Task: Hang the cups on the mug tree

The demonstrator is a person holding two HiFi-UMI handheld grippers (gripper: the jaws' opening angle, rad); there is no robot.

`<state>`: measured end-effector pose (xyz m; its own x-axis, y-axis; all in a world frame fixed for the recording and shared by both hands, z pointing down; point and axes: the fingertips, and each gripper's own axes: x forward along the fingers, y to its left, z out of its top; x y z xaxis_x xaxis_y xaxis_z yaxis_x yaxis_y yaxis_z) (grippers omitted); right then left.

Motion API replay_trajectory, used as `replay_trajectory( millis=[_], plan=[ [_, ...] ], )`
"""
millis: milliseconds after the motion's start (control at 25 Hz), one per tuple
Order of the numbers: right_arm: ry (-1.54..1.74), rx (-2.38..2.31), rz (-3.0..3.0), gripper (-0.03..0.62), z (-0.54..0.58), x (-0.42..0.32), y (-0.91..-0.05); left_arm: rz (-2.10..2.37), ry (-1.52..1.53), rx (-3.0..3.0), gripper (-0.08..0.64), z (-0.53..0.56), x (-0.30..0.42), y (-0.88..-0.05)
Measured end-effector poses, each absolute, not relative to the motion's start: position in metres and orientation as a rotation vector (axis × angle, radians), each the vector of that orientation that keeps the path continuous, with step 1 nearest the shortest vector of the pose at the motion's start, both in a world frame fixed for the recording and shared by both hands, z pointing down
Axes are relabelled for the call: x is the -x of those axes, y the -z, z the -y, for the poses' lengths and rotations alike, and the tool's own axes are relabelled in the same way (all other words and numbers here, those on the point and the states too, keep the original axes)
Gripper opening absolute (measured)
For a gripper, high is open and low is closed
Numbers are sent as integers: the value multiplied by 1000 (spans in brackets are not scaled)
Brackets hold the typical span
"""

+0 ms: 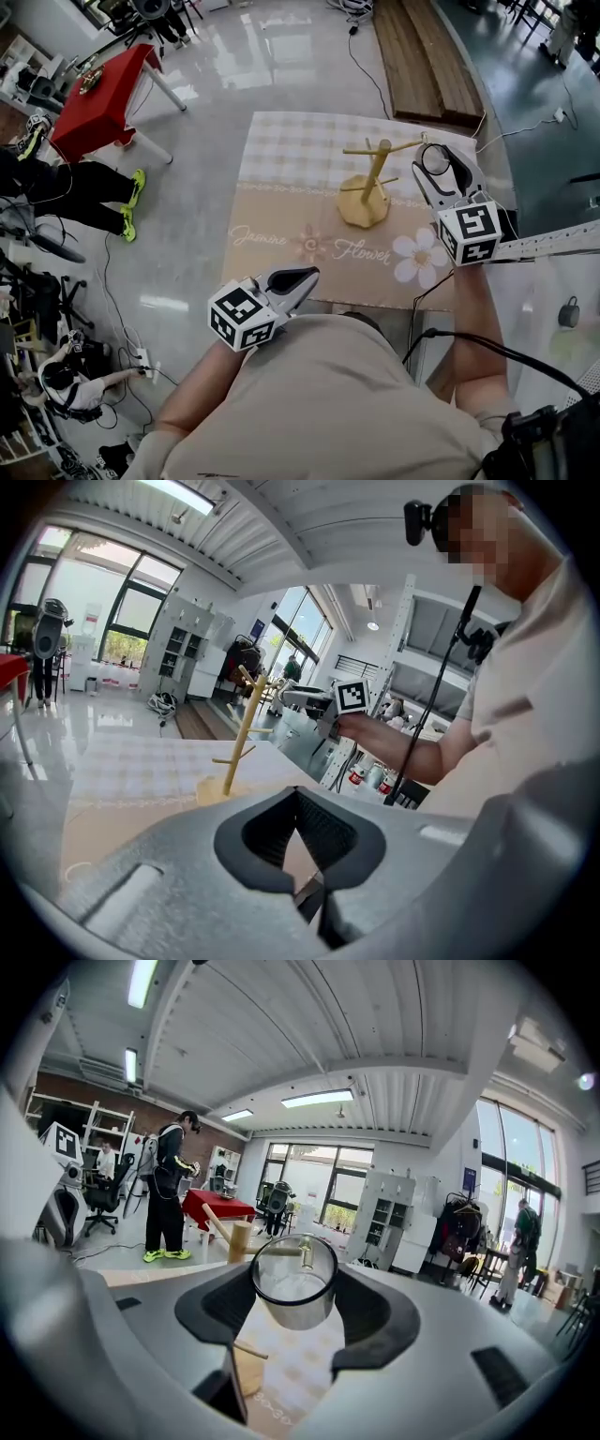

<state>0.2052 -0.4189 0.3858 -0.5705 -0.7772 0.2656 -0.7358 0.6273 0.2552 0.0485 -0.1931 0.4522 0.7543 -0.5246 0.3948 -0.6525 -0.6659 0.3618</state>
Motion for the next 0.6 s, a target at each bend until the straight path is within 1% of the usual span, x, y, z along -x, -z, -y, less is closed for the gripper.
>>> replay_trajectory(
  millis=[200, 600],
  plan=[
    [201, -1183, 2477, 273, 415, -193, -388, 902, -346, -2455, 8, 188, -38, -452],
    [166, -1121, 2473, 273, 402, -167, -411, 914, -345, -2436, 8, 175, -21, -457]
  ],
)
